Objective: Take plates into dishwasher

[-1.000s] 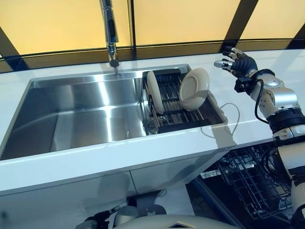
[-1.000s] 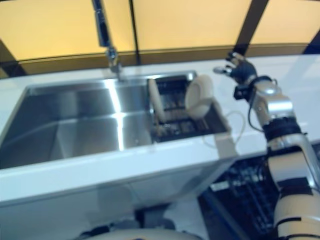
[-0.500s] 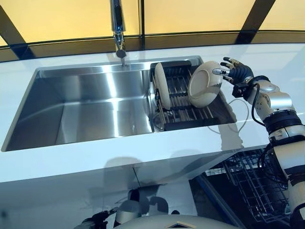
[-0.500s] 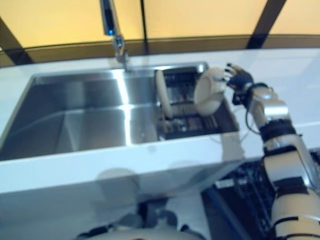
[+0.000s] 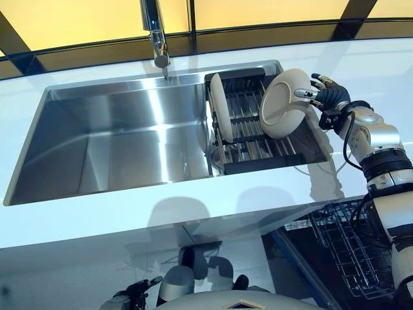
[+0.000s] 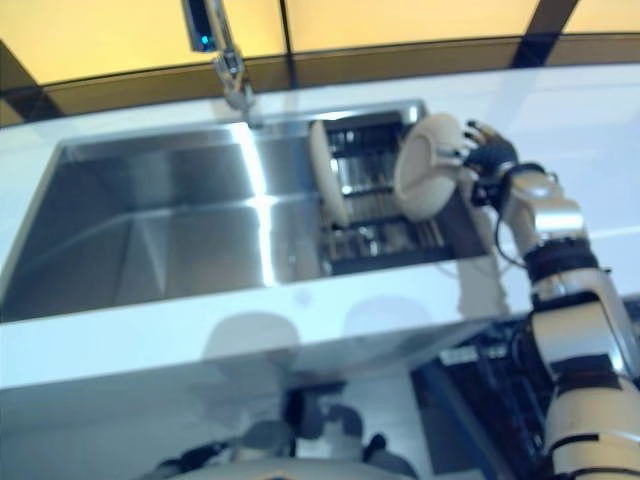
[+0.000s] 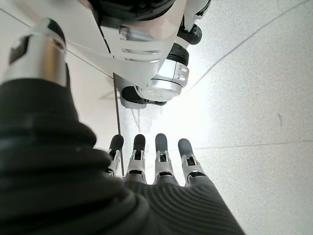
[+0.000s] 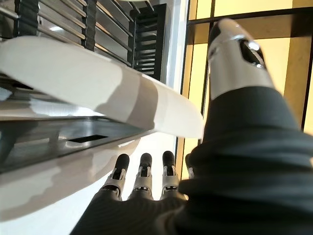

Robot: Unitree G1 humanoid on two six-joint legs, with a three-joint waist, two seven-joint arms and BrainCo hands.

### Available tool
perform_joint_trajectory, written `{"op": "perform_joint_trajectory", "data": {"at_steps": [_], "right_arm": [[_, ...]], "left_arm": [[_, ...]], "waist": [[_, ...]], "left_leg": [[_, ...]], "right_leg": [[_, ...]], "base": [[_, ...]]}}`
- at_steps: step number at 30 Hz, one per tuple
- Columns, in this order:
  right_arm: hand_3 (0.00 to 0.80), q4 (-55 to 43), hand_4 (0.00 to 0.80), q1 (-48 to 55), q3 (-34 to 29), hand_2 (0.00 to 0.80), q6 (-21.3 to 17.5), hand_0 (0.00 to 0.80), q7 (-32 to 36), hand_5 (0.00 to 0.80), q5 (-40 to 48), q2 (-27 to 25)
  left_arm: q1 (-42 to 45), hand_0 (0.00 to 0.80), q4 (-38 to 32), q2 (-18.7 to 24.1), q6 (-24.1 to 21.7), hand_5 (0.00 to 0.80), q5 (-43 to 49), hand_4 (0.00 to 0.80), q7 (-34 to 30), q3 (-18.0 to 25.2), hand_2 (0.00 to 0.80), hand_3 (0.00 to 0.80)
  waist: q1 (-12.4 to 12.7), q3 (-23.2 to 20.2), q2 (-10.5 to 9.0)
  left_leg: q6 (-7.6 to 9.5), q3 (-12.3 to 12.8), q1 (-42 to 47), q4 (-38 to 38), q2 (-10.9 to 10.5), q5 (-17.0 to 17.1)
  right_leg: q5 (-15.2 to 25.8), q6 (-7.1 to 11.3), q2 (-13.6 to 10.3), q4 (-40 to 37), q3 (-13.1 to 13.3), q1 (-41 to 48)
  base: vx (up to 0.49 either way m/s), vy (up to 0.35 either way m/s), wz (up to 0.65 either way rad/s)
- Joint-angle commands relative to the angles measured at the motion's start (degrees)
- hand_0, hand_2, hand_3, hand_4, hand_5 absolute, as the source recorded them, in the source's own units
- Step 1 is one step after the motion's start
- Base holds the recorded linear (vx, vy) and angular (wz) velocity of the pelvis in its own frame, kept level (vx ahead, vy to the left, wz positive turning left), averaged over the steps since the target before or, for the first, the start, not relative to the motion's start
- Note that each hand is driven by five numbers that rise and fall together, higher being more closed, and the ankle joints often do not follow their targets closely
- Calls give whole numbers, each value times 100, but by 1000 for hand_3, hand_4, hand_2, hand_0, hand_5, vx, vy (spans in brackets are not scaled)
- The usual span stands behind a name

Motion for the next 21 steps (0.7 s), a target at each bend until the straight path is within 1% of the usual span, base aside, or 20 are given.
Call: {"op": "perform_joint_trajectory", "data": {"at_steps": [1,12,21], "right_arm": [[0,28,0,-595,87,0,-302,0,59,0,-17,-274],[0,62,0,-562,194,0,-209,0,462,0,-158,-189],[0,144,0,-524,207,0,-113,0,640,0,-132,-164]], "left_arm": [[-197,0,185,176,-56,0,-11,0,-53,-436,0,0],[-174,0,179,137,-1,0,-49,0,-59,-447,0,0],[-126,0,176,178,-18,0,-43,0,-110,-413,0,0]], "waist": [[48,-106,-236],[36,-101,-241],[118,-106,-293]], "left_leg": [[-256,175,245,-9,178,-214],[-259,198,322,-15,178,-220],[-247,151,336,-15,171,-227]], "right_leg": [[270,234,-408,-1,202,-80],[251,216,-409,-3,208,-14],[248,219,-404,-10,162,34]], "base": [[0,0,0],[0,0,0],[0,0,0]]}}
